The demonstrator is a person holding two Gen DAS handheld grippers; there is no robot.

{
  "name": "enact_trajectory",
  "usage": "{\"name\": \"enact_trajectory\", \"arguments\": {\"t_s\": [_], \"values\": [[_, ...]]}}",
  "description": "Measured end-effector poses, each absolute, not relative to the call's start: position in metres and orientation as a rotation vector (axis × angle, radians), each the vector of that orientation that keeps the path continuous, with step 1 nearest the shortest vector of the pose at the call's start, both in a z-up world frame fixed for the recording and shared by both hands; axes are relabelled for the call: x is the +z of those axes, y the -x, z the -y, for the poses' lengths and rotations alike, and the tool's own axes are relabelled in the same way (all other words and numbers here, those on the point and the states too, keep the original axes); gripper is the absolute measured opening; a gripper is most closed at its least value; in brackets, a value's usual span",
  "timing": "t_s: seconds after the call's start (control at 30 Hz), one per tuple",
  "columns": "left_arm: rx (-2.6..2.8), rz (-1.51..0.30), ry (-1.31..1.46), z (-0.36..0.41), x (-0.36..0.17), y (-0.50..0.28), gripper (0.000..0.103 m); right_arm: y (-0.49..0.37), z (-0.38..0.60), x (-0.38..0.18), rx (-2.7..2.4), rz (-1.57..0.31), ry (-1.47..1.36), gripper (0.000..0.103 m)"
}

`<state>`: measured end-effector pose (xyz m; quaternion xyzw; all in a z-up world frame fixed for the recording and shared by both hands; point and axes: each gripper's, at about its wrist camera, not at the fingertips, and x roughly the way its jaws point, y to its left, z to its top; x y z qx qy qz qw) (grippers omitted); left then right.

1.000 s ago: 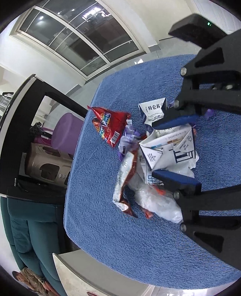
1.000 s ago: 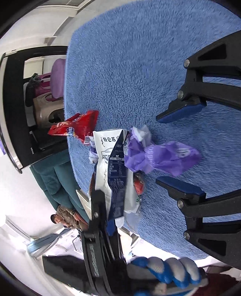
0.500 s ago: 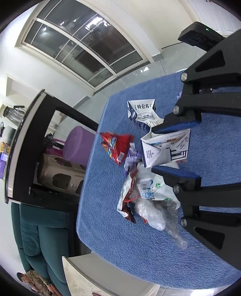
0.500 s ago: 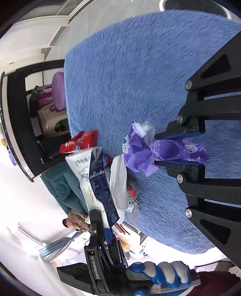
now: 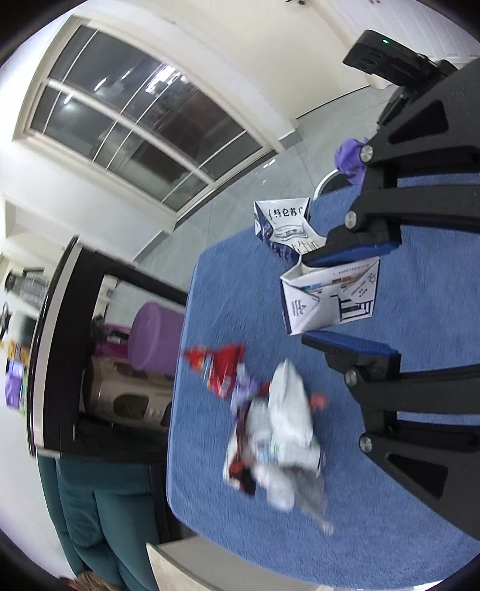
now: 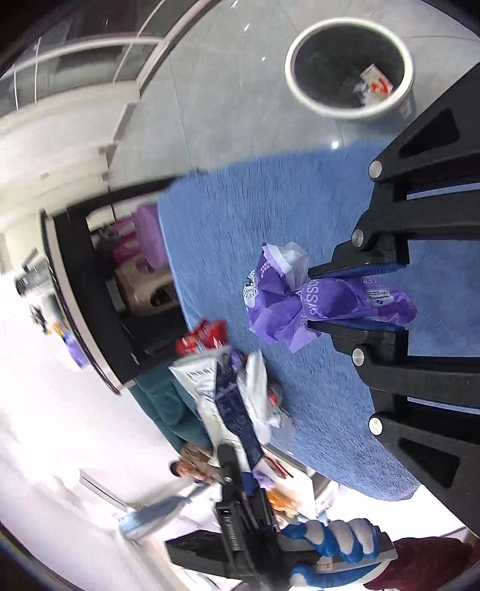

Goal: Collect trash
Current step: 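Carry the carton and purple bag to the bin and open both tools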

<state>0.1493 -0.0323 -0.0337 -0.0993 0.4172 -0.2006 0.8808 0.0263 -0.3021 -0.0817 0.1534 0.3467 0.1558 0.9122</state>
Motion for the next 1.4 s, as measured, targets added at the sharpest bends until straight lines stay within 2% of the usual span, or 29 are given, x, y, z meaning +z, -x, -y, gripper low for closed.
{"name": "enact_trajectory", "arguments": {"t_s": [0.33,0.57,0.87,0.93,0.97,1.03,1.1,1.4], "values": [[-0.604,-0.947,0.040,0.189,-0.055,-0.150,0.033,0.011,0.429,-0.089,0.017,-0.681,-0.400,0.018],[-0.659,-1.010,-0.108,0.305,-0.094,-0.158,0.033,0.008,0.499,-0.131,-0.112,-0.732,-0.462,0.019],[-0.667,-1.071,-0.200,0.403,-0.148,-0.176,0.034,-0.025,0.553,-0.176,-0.193,-0.792,-0.530,0.021],[-0.686,-1.087,-0.192,0.416,-0.156,-0.179,0.038,-0.028,0.558,-0.182,-0.207,-0.799,-0.529,0.023],[-0.693,-1.090,-0.189,0.419,-0.160,-0.179,0.045,-0.029,0.561,-0.185,-0.216,-0.804,-0.527,0.024],[-0.710,-1.088,-0.176,0.422,-0.161,-0.180,0.051,-0.030,0.565,-0.189,-0.235,-0.812,-0.522,0.033],[-0.732,-1.082,-0.164,0.421,-0.159,-0.178,0.051,-0.032,0.571,-0.192,-0.254,-0.816,-0.519,0.040],[-0.732,-0.970,-0.151,0.380,-0.123,-0.158,0.051,-0.023,0.569,-0.179,-0.259,-0.785,-0.521,0.044]]}}
